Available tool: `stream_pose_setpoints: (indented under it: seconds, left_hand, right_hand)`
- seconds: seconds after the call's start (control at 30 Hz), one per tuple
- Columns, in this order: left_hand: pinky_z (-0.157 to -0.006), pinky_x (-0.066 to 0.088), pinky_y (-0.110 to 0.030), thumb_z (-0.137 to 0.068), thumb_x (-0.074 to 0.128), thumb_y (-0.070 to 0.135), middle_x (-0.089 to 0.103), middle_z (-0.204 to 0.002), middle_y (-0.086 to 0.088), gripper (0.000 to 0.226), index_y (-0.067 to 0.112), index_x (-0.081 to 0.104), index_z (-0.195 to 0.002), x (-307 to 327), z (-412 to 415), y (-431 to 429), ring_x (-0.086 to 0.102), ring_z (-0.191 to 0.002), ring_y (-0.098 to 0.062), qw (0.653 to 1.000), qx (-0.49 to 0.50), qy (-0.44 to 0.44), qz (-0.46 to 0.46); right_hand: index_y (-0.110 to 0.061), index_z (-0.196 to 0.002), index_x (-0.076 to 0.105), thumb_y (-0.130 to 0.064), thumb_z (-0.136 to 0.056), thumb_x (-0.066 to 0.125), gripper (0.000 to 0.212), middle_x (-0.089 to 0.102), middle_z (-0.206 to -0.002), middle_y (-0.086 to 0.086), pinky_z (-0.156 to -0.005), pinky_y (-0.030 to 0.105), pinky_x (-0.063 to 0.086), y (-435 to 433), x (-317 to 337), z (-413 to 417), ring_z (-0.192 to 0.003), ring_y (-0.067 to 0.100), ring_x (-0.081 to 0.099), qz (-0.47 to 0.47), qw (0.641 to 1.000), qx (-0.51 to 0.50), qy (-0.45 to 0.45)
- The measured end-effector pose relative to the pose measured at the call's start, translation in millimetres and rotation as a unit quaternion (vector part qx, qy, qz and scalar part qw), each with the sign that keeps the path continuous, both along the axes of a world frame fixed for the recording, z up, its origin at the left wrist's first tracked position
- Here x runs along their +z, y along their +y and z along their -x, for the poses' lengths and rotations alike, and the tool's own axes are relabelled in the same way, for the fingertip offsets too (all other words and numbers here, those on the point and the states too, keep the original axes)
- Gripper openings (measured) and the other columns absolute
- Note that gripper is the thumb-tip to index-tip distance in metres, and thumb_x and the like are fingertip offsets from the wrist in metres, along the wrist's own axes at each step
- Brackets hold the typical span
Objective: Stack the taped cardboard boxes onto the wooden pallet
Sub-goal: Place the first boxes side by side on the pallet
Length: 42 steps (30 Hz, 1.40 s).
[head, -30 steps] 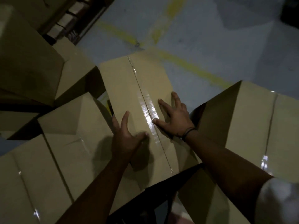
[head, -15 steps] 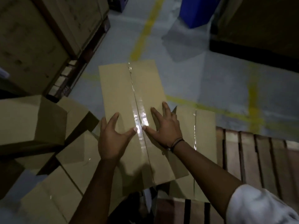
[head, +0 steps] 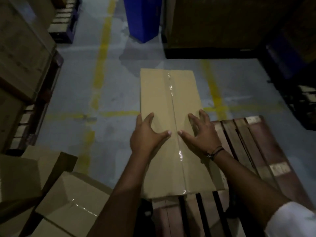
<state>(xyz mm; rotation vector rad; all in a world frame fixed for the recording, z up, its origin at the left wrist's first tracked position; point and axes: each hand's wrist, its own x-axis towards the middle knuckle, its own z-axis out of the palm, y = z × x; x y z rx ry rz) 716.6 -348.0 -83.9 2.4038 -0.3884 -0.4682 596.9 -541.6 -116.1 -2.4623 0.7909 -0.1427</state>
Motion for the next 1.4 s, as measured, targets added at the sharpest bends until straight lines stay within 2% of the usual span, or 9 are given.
stream_pose_setpoints:
  seconds: [0.23, 0.37, 0.57, 0.7, 0.83, 0.97, 1.1, 1.23, 1.4]
  left_hand:
    - [-0.102, 0.050, -0.039, -0.056, 0.082, 0.072, -0.009, -0.169, 0.007, 0.113, 0.044, 0.031, -0.153, -57.4, 91.3, -129.8, 0.044, -0.143, -0.027, 0.997, -0.056, 0.047, 0.020]
    - [-0.104, 0.051, -0.046, -0.057, 0.076, 0.077, -0.012, -0.168, 0.011, 0.109, 0.047, 0.030, -0.151, -101.3, 142.1, -201.0, 0.045, -0.141, -0.031, 0.995, -0.040, 0.091, 0.026]
    - [-0.111, 0.043, -0.038, -0.069, 0.081, 0.066, -0.005, -0.168, 0.012, 0.102, 0.043, 0.031, -0.154, -182.6, 176.1, -263.1, 0.028, -0.151, -0.024, 0.992, -0.019, 0.120, 0.039]
    - [-0.113, 0.038, -0.038, -0.070, 0.082, 0.065, -0.004, -0.169, 0.008, 0.101, 0.041, 0.032, -0.155, -236.7, 178.8, -277.1, 0.022, -0.153, -0.026, 0.990, -0.005, 0.133, 0.035]
    - [-0.110, 0.036, -0.030, -0.070, 0.083, 0.063, 0.006, -0.170, -0.006, 0.100, 0.032, 0.040, -0.154, -284.9, 174.9, -273.7, 0.024, -0.152, -0.025, 0.998, -0.022, 0.056, 0.032]
    - [-0.111, 0.040, -0.038, -0.073, 0.081, 0.063, -0.009, -0.170, 0.003, 0.099, 0.040, 0.033, -0.156, -314.9, 161.5, -266.4, 0.018, -0.154, -0.026, 0.994, -0.007, 0.109, 0.009]
    - [-0.113, 0.037, -0.043, -0.079, 0.075, 0.065, -0.006, -0.171, -0.006, 0.097, 0.036, 0.028, -0.158, -341.9, 148.5, -254.5, 0.008, -0.156, -0.030, 0.993, -0.021, 0.114, -0.018]
    - [-0.113, 0.035, -0.045, -0.092, 0.068, 0.048, 0.003, -0.170, -0.014, 0.084, 0.029, 0.024, -0.161, -353.1, 148.0, -242.3, 0.010, -0.155, -0.037, 0.995, -0.044, 0.078, -0.054]
    - [-0.106, 0.041, -0.048, -0.094, 0.064, 0.036, 0.017, -0.165, -0.009, 0.067, 0.028, 0.034, -0.154, -347.1, 164.7, -225.7, 0.015, -0.147, -0.038, 0.994, 0.017, 0.030, -0.101]
  right_hand:
    - [-0.038, -0.149, 0.043, -0.079, -0.072, 0.065, 0.090, 0.015, -0.166, -0.001, -0.119, 0.047, 0.029, -125.3, -34.1, 94.3, -0.151, 0.025, 0.019, -0.003, 0.999, -0.026, 0.040]
    - [-0.039, -0.151, 0.039, -0.078, -0.071, 0.062, 0.092, 0.009, -0.167, -0.004, -0.116, 0.051, 0.029, -196.3, -78.5, 136.5, -0.151, 0.024, 0.015, -0.016, 0.997, -0.023, 0.076]
    - [-0.045, -0.151, 0.033, -0.082, -0.075, 0.057, 0.088, 0.001, -0.166, -0.015, -0.112, 0.056, 0.034, -268.0, -170.1, 164.9, -0.150, 0.028, 0.017, -0.038, 0.994, 0.007, 0.104]
    - [-0.044, -0.152, 0.032, -0.076, -0.079, 0.061, 0.086, 0.000, -0.167, -0.013, -0.113, 0.054, 0.032, -285.0, -230.6, 159.5, -0.150, 0.028, 0.016, -0.041, 0.992, 0.030, 0.114]
    - [-0.042, -0.152, 0.034, -0.072, -0.079, 0.064, 0.084, 0.001, -0.167, -0.011, -0.114, 0.052, 0.034, -284.0, -277.6, 150.3, -0.149, 0.031, 0.019, -0.054, 0.992, 0.042, 0.105]
    - [-0.042, -0.153, 0.032, -0.075, -0.081, 0.061, 0.084, -0.001, -0.167, -0.010, -0.114, 0.051, 0.033, -272.7, -317.3, 138.9, -0.149, 0.030, 0.018, -0.050, 0.993, 0.046, 0.099]
    - [-0.041, -0.154, 0.030, -0.071, -0.083, 0.061, 0.083, -0.003, -0.167, -0.009, -0.115, 0.049, 0.033, -263.3, -342.9, 131.8, -0.151, 0.028, 0.012, -0.070, 0.989, 0.062, 0.111]
    - [-0.040, -0.153, 0.035, -0.056, -0.088, 0.068, 0.075, -0.002, -0.167, -0.010, -0.116, 0.050, 0.035, -262.5, -359.9, 127.6, -0.151, 0.027, 0.014, -0.099, 0.985, 0.093, 0.104]
    - [-0.038, -0.151, 0.038, -0.040, -0.090, 0.072, 0.070, -0.003, -0.167, -0.012, -0.117, 0.043, 0.032, -256.5, -362.4, 125.7, -0.151, 0.024, 0.013, -0.105, 0.985, 0.098, 0.094]
